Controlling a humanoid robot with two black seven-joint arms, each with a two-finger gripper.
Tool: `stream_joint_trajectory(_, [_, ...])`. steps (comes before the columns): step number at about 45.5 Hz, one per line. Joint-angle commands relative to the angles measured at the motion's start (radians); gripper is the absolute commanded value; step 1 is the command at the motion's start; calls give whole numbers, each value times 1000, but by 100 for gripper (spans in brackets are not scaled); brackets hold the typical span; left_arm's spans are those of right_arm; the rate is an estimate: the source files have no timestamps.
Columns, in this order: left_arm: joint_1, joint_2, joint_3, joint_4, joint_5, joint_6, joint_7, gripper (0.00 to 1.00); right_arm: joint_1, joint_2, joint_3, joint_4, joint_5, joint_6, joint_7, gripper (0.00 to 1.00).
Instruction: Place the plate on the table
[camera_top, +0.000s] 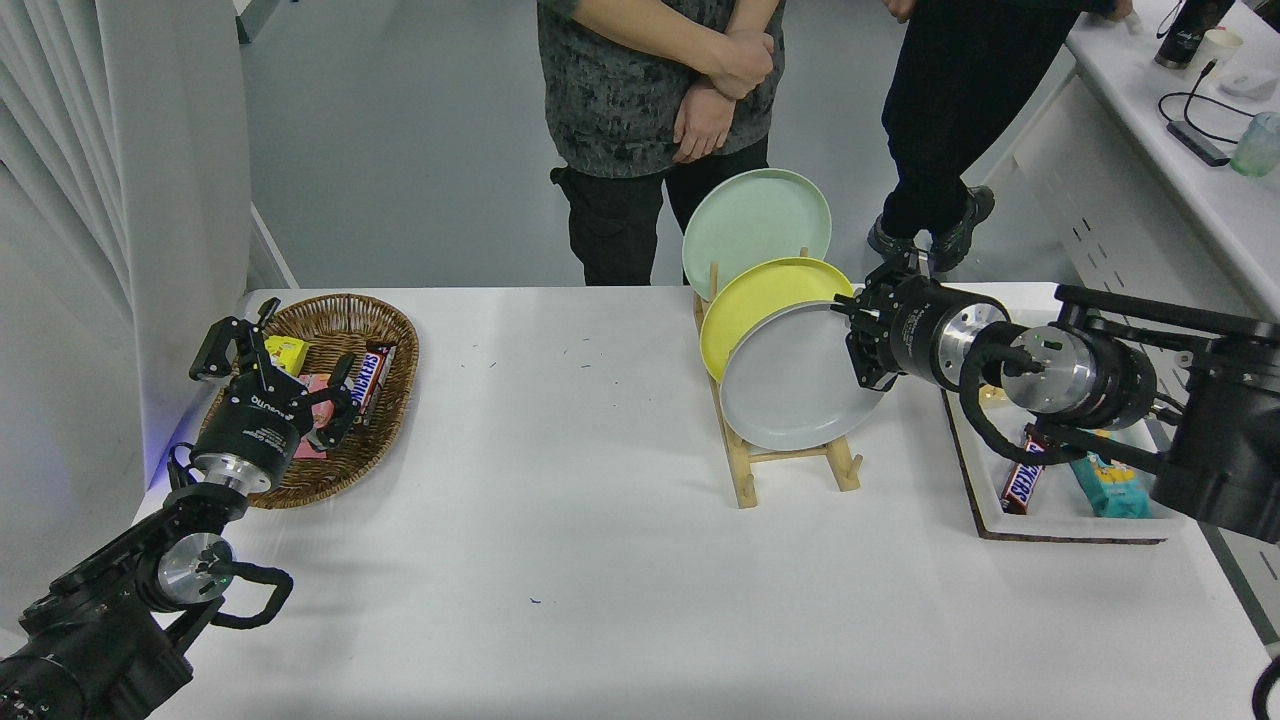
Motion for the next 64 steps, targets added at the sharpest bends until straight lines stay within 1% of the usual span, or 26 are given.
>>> stream_joint_trajectory(1, [0, 0, 0, 0, 0, 0, 0, 98, 24, -2, 8, -1, -12, 2, -23, 0])
stream_joint_trajectory(8, [0, 0, 0, 0, -1, 0, 0, 98, 42, 3, 36, -6, -17, 2, -27, 0])
stream_joint_trajectory(14, [0, 0, 0, 0, -1, 0, 0, 98, 62, -8, 48, -7, -24, 3, -64, 0])
stream_joint_trajectory(18, [0, 0, 0, 0, 0, 0, 0, 98, 87, -8, 31, -9, -34, 26, -67, 0])
stream_joint_trajectory(20, [0, 0, 0, 0, 0, 0, 0, 98, 151, -34, -67, -9, -17, 104, -64, 0])
stream_joint_trajectory(21, [0, 0, 0, 0, -1, 0, -1, 98, 168, -43, -96, -9, -14, 121, -61, 0])
stream_joint_trajectory(23, [0, 0, 0, 0, -1, 0, 0, 98, 238, -58, -203, -9, 66, 198, -52, 0])
stream_joint_trajectory(27, [0, 0, 0, 0, 0, 0, 0, 98, 292, -64, -288, -7, 138, 262, -39, 0])
stream_joint_trajectory(30, [0, 0, 0, 0, 0, 0, 0, 98, 360, -66, -385, -1, 198, 325, -18, 0])
stream_joint_trajectory(31, [-2, 0, 0, 0, -1, 0, 0, 98, 393, -63, -430, 2, 242, 353, -13, 0])
stream_joint_trajectory(35, [-2, 0, 2, 0, -1, 0, 0, 98, 453, -57, -527, 9, 348, 410, 0, 0])
stream_joint_trajectory(36, [-2, 0, 2, 0, -1, 0, 0, 98, 482, -52, -570, 20, 400, 437, 7, 0])
stream_joint_trajectory(38, [-2, 0, 2, 0, -1, 0, 0, 98, 513, -46, -621, 26, 465, 457, 11, 0])
stream_joint_trajectory(40, [-2, 0, 2, 0, 0, 0, 0, 98, 544, -12, -684, 39, 546, 465, 16, 0])
stream_joint_trajectory(45, [-2, 0, 2, 0, 0, 0, 0, 98, 571, 18, -754, 51, 655, 480, 31, 0])
stream_joint_trajectory(46, [-2, 0, 2, 0, 0, 0, 0, 98, 582, 31, -780, 57, 699, 482, 37, 0])
stream_joint_trajectory(53, [-2, 0, 2, 0, -1, 0, 0, 98, 619, 83, -882, 83, 844, 516, 59, 0])
stream_joint_trajectory(60, [-2, 0, 2, 0, -1, 0, 0, 98, 618, 84, -917, 108, 945, 516, 60, 0])
stream_joint_trajectory(63, [-2, 0, 2, 0, -1, 0, 0, 98, 607, 75, -923, 150, 983, 516, 60, 0])
stream_joint_trajectory(64, [-2, 0, 2, 0, 0, 0, 0, 98, 541, 54, -925, 185, 1005, 537, 109, 0])
